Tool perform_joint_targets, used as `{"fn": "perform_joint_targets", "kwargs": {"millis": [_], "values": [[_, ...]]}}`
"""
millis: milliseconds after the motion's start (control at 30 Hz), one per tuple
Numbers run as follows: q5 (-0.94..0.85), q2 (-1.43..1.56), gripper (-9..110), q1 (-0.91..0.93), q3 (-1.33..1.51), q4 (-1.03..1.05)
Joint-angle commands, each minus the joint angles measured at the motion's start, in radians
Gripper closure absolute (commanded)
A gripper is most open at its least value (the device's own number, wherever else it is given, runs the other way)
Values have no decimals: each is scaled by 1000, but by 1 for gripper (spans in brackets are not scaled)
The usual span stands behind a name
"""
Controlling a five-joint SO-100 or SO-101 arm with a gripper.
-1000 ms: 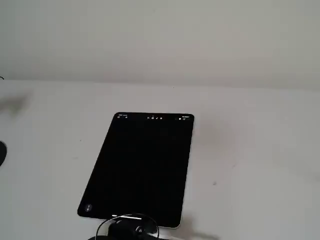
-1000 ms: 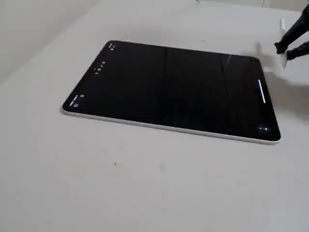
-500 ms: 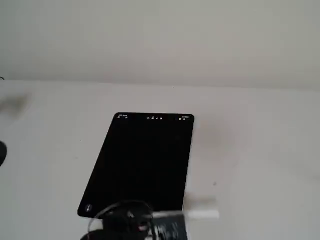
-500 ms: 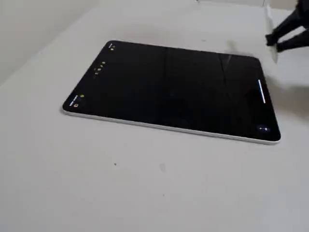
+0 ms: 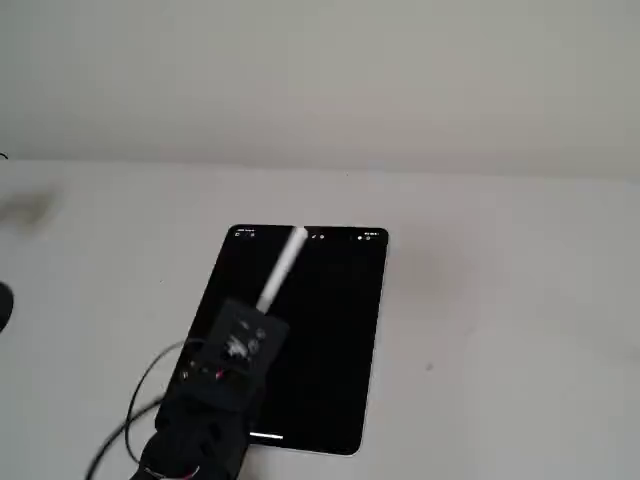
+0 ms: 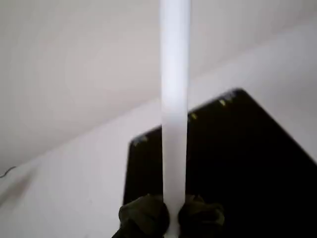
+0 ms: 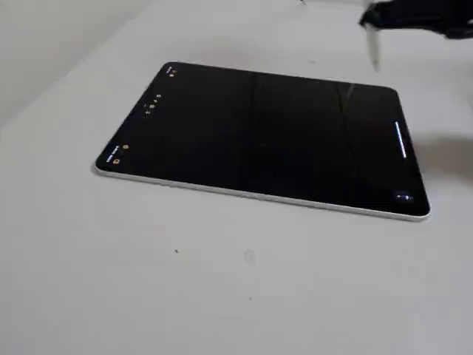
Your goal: Draw a circular shape on the ipad using the apple pencil
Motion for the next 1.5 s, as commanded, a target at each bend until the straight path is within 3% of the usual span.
{"fn": "perform_joint_targets", "kwargs": {"millis": [0,100,233,767,1467], "values": [[-106,-854,102,-18,-190,-891],[-181,-1238,102,-17,-354,-1209],[-261,-1585,102,-26,-578,-1390],[-301,-1850,102,-31,-994,-1144],[-310,-1922,102,-60,-1029,-1112]]}}
